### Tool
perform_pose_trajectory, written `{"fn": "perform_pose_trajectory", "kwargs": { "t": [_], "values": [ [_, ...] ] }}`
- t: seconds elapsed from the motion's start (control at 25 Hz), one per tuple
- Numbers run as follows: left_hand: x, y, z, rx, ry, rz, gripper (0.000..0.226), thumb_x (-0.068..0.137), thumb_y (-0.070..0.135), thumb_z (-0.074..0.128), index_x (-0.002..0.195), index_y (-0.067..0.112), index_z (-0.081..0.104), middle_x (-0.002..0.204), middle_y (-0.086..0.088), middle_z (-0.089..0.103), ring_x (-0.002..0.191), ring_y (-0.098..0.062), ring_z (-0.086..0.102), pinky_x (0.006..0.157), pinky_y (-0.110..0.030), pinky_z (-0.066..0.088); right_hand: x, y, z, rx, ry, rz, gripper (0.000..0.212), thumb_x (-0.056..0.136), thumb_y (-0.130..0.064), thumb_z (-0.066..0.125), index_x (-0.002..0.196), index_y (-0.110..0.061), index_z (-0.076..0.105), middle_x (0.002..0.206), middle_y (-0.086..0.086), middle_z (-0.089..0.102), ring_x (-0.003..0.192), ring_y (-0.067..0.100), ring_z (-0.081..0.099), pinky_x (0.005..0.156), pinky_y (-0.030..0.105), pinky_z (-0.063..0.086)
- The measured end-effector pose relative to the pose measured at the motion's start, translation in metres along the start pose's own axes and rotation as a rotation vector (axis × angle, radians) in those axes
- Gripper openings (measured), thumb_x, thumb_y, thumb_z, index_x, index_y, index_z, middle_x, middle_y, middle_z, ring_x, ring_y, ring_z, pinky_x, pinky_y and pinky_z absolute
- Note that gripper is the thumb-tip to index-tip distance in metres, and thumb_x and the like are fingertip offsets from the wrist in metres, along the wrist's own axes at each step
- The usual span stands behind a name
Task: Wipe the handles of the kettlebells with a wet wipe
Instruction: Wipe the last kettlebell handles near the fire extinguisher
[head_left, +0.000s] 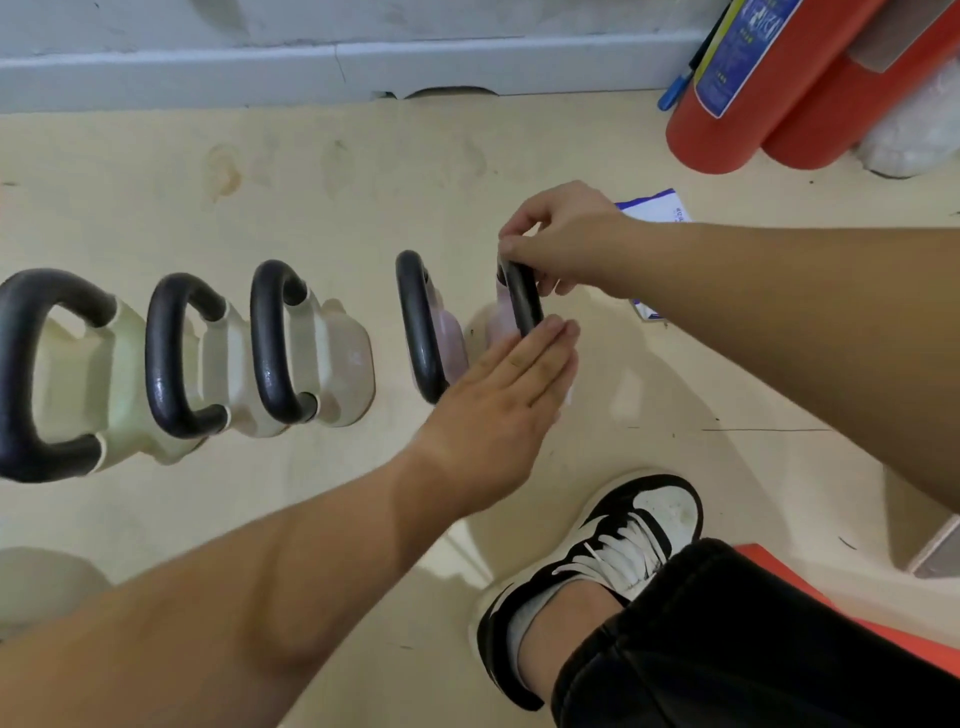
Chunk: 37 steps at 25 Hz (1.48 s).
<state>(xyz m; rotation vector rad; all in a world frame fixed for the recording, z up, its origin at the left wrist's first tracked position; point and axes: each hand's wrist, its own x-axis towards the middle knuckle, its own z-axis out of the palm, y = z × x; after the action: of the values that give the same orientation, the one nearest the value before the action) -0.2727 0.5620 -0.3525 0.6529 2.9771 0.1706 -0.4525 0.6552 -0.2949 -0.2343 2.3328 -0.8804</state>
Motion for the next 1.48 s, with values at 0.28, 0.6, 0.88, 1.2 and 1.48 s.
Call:
{"fn": "perform_pose_trajectory", "kwargs": {
  "t": [0.28,0.6,0.88,1.2,1.48],
  "values": [
    [0.031,0.007,-0.014,-0.185,0.042,-0.309,0.058,0.107,0.025,0.033,0.160,0.004,0.022,0.170,-0.012,0.006,0.157,-0.027,-0.003,0.127,-0.043,0.000,0.017,0.007,-0.014,0.100,-0.114,0.042,0.009,0.090,-0.028,0.072,0.090,-0.020,0.076,0.075,0.000,0.071,0.066,0.019,0.066,0.076,0.037,0.061],
    [0.040,-0.016,-0.020,-0.220,-0.034,-0.280,0.062,0.109,0.036,0.024,0.162,0.008,0.008,0.170,-0.012,-0.003,0.157,-0.024,-0.004,0.127,-0.044,0.004,0.026,0.000,-0.022,0.000,-0.195,0.056,0.023,0.094,-0.034,0.067,0.104,-0.014,0.075,0.087,0.007,0.073,0.076,0.024,0.070,0.076,0.037,0.061],
    [0.044,0.017,-0.028,-0.579,-0.037,-0.637,0.066,0.109,0.030,0.026,0.161,0.010,-0.009,0.170,-0.004,-0.014,0.155,-0.017,-0.017,0.126,-0.038,-0.005,0.021,0.021,-0.022,0.103,-0.224,0.290,0.057,0.105,-0.053,0.032,0.116,-0.007,0.065,0.091,0.012,0.070,0.081,0.030,0.070,0.088,0.046,0.059],
    [0.132,-0.073,-0.047,-0.741,-0.351,-0.788,0.045,0.106,0.042,0.034,0.135,0.014,0.055,0.131,-0.008,0.060,0.123,-0.028,0.054,0.099,-0.039,0.043,0.030,0.021,-0.012,0.184,-0.135,0.269,0.080,0.100,-0.064,0.016,0.103,-0.003,0.068,0.089,0.021,0.077,0.085,0.037,0.076,0.085,0.048,0.061],
    [0.121,-0.041,-0.037,-0.783,-0.039,-0.847,0.028,0.107,0.026,0.033,0.114,0.020,0.059,0.129,-0.006,0.060,0.117,-0.022,0.058,0.106,-0.041,0.041,0.040,0.015,-0.019,0.220,0.081,0.197,0.055,0.102,-0.049,0.035,0.102,-0.008,0.071,0.090,0.005,0.073,0.088,0.027,0.073,0.080,0.041,0.062]
  ]
}}
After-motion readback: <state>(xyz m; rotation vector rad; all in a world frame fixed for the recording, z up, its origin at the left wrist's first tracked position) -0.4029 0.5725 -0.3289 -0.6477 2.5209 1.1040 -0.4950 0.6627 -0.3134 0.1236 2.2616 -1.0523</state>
